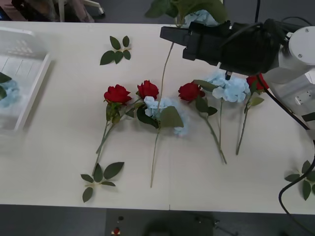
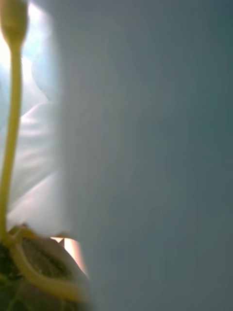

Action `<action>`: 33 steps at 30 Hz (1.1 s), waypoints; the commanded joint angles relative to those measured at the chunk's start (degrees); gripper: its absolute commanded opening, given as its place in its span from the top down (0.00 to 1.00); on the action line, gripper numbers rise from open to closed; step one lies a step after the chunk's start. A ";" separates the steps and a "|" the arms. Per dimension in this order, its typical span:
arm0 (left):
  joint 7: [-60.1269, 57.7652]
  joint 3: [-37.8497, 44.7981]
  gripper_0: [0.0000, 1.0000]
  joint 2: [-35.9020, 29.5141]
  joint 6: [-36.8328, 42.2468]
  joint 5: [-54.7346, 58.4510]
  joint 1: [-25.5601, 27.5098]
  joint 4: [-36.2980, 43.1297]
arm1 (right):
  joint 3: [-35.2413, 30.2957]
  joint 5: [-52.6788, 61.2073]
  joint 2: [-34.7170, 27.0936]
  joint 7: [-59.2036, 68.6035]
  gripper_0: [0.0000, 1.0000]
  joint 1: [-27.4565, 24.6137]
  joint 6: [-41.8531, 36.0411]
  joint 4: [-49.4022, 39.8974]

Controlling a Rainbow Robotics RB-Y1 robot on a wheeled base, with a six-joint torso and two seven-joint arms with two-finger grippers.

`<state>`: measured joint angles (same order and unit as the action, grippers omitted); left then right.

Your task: Put the red flowers into the right box and the blue flowers into the left box

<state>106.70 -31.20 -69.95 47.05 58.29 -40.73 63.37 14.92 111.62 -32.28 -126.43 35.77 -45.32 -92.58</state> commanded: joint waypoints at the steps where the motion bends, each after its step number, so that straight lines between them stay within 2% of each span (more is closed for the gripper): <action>1: 0.61 1.84 0.00 -8.62 2.87 16.59 2.15 13.88 | 3.09 0.79 -0.41 0.57 1.00 2.98 4.45 -1.46; 5: 3.16 8.70 0.00 -5.90 2.78 25.82 7.95 23.37 | 4.59 -0.79 2.49 0.48 1.00 3.34 8.32 -1.46; 9: 3.07 11.25 0.00 4.12 2.25 28.80 11.90 31.11 | 4.59 -4.57 4.60 0.66 1.00 3.25 9.38 -1.29; 15: 6.24 9.40 0.00 17.66 1.99 35.75 11.64 33.57 | 4.50 -6.06 7.41 0.48 1.00 3.34 10.43 -1.29; 19: 9.58 5.71 0.00 22.05 1.37 36.01 9.00 35.59 | 4.50 -7.56 8.82 0.39 1.00 3.34 11.57 -1.11; 25: 9.93 -1.15 0.00 22.93 -6.36 39.62 6.01 40.34 | 4.50 -9.93 10.14 0.48 1.00 3.34 12.01 -0.32; 30: 10.10 -1.06 0.00 22.93 -6.71 41.11 6.01 43.94 | 4.50 -10.63 10.58 0.39 1.00 3.34 12.01 0.12; 33: 13.88 -0.71 0.00 21.26 -6.71 35.75 6.63 44.38 | 4.50 -11.07 10.49 0.30 1.00 3.34 12.10 0.12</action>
<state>115.74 -34.15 -45.76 40.65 97.76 -33.62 105.13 19.18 101.07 -22.78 -126.43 37.24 -33.21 -91.92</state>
